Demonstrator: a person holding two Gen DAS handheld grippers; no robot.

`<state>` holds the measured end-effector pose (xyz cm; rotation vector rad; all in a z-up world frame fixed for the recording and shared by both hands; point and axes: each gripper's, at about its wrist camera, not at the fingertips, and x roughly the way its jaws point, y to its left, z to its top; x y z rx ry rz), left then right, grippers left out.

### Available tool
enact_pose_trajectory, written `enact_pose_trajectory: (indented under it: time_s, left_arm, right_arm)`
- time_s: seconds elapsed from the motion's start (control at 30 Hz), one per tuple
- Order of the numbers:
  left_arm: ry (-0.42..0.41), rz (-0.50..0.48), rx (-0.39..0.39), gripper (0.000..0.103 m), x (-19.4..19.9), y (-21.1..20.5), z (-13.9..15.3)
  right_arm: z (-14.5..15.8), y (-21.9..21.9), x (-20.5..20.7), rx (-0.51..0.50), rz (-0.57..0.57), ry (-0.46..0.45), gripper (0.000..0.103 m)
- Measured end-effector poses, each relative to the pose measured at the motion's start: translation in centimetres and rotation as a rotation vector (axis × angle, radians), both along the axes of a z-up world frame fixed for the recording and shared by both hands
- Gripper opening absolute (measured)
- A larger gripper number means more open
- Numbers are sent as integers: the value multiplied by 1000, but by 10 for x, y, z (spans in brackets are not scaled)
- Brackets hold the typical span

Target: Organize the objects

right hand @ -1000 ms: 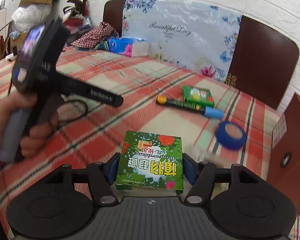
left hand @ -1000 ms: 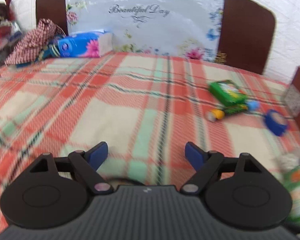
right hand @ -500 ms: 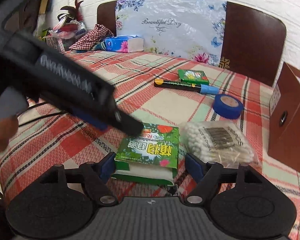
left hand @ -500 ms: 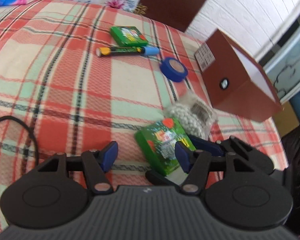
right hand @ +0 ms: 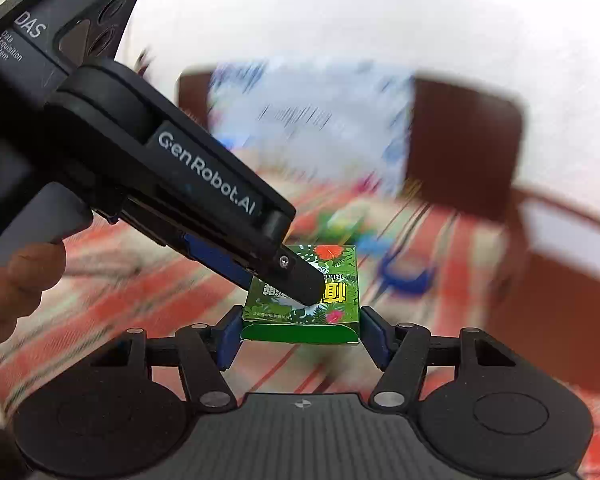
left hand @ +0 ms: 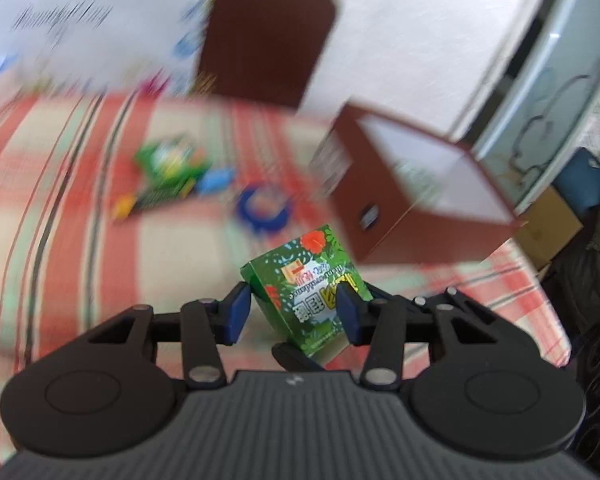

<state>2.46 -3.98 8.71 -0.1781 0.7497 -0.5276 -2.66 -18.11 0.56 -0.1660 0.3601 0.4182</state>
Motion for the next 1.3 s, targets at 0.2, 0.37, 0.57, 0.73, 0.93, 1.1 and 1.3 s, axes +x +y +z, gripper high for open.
enact_pose_trajectory:
  time_s: [0.2,0.37,0.57,0.73,0.93,1.1,1.3]
  left_arm:
    - [-120,-111,13,49,29,-69,41]
    - [-135,-201,30,49,54,-129,46]
    - [-151,-234,141,49,65,-182,26]
    - [-121,-226,140,52,66,-175,17]
    - [-248,-187,92,52,34,-121,31]
    - [-175,-42,119,52,32,-51,3]
    - [15,236,225,52,49,41,-61]
  right_arm:
    - [28,-39,9,-1,-175,-174,61]
    - [38,-84,28,33,-306,-193,61]
    - [27,-124,56,36,-459,-138,63]
    - [19,-136,54,61,-519,-141,74]
    - [15,-114,18,104,-456,-239,74]
    - [8,-75,-1,73,-292,-221,73]
    - [0,-19,19,-17,-97,-25,70]
